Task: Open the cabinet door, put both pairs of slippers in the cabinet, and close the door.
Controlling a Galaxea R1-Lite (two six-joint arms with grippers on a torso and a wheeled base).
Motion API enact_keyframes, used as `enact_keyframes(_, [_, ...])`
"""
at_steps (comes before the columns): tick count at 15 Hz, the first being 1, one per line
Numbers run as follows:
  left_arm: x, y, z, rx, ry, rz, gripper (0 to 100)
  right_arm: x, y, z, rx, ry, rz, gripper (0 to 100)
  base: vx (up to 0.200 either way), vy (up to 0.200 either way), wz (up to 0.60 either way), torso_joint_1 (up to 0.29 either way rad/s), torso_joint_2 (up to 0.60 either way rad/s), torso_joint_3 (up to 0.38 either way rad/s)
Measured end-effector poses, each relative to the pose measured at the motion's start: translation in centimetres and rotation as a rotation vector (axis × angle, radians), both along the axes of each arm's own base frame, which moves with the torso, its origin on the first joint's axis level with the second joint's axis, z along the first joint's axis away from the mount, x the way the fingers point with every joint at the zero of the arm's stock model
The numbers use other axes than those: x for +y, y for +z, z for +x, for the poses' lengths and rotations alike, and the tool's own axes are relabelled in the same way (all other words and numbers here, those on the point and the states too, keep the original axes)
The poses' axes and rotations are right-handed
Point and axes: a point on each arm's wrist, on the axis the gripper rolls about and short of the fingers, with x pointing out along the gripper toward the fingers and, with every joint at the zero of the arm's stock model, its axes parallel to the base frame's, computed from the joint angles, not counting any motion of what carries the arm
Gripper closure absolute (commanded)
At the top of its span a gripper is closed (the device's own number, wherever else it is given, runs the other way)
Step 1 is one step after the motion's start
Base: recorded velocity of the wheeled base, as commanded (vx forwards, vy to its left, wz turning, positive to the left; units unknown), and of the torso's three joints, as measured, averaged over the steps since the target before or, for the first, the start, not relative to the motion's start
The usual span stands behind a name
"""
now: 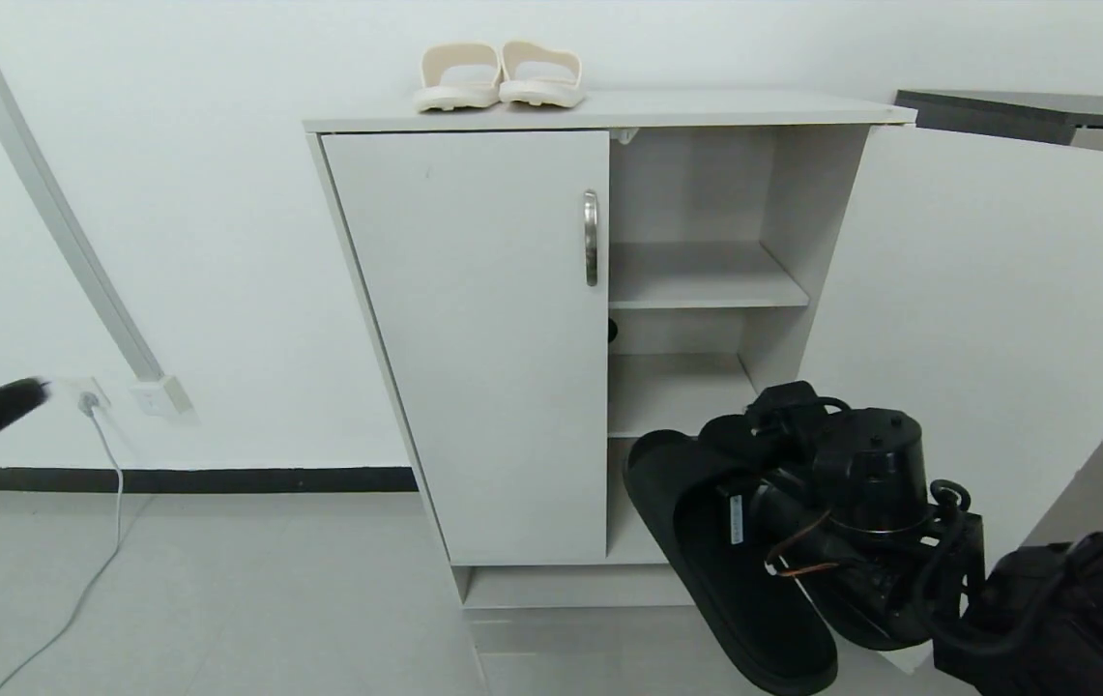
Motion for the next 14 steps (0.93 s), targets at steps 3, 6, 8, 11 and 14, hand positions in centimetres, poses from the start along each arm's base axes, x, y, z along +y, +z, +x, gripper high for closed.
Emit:
enact_keyframes(3, [2.2,-4.1,-5.5,-0.022,0.271,0.036,100,0.8,-0.8,1.0,0.009,-0.003,-0.009,100,0.000,0.000,0.00,0.000,0.00,0.000])
enact_keyframes(6, [2.3,-10.3,-8.1,0.007,0.477,0.089,100,0.9,-1.3,1.2,0.014,-0.024,-0.022,100,0.000,0.000,0.00,0.000,0.00,0.000])
enact_keyframes(8, [2.2,-13.5,-8.5,0.001,0.526,0.112,100,1.1,-1.2,1.1,0.003,-0.029,-0.019,100,0.000,0.000,0.00,0.000,0.00,0.000])
enact_keyframes(11, [2.1,-16.2,-8.0,-0.052,0.500,0.143,100,1.1,-1.4,1.0,0.005,-0.027,-0.022,100,0.000,0.000,0.00,0.000,0.00,0.000])
enact_keyframes(14, [2.0,-18.0,-7.9,-0.001,0.444,0.156,100,1.0,-1.7,0.8,0.013,-0.024,-0.029,100,0.000,0.000,0.00,0.000,0.00,0.000])
